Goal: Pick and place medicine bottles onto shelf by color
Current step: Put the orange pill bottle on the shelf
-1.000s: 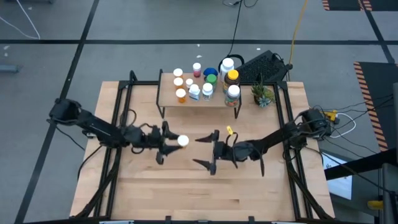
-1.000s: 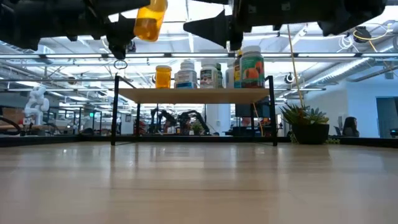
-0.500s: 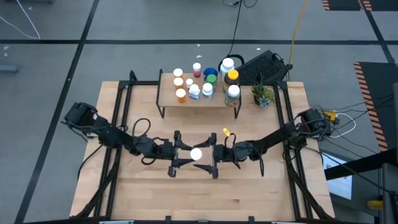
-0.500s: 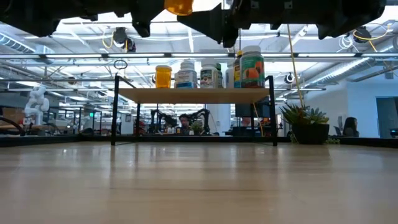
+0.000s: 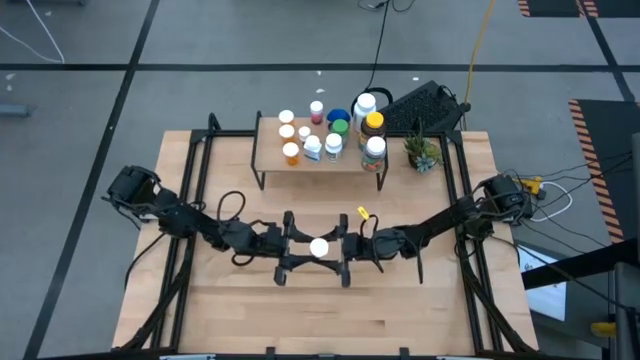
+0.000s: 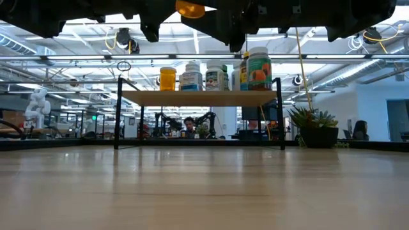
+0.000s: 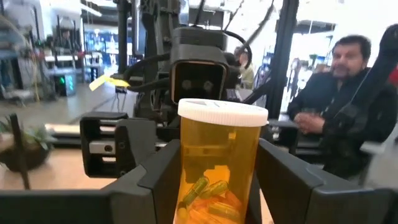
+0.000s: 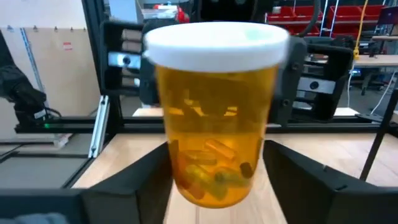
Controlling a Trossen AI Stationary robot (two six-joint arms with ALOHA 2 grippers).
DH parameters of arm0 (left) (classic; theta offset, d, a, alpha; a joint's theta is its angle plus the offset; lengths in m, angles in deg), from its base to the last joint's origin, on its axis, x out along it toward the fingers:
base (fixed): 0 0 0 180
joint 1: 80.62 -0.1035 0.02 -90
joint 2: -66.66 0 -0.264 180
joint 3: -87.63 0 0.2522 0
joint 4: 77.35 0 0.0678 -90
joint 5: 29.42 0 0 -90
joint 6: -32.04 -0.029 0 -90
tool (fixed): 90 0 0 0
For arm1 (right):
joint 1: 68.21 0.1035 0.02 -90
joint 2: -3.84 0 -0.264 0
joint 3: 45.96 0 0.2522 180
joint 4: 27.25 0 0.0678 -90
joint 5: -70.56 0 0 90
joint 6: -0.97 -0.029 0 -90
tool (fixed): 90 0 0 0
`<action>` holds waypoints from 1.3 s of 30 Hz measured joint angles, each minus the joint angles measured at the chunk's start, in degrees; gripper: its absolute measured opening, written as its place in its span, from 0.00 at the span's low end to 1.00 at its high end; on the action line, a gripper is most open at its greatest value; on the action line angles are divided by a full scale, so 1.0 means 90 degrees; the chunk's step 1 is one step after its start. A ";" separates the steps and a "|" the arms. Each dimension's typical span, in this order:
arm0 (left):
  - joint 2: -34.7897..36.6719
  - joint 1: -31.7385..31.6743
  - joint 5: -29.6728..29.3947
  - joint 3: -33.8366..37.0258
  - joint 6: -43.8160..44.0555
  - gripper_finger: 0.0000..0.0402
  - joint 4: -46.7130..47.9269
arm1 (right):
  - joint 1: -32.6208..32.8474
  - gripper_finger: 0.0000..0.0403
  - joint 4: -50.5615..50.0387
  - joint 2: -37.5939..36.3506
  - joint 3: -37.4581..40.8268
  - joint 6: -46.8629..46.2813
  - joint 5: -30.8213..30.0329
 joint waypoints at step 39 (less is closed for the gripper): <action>0.0208 -0.0878 0.0948 -0.3220 0.0659 0.88 0.8417 | -0.0286 0.46 -0.2176 0.0000 0.0005 -0.0699 0.0649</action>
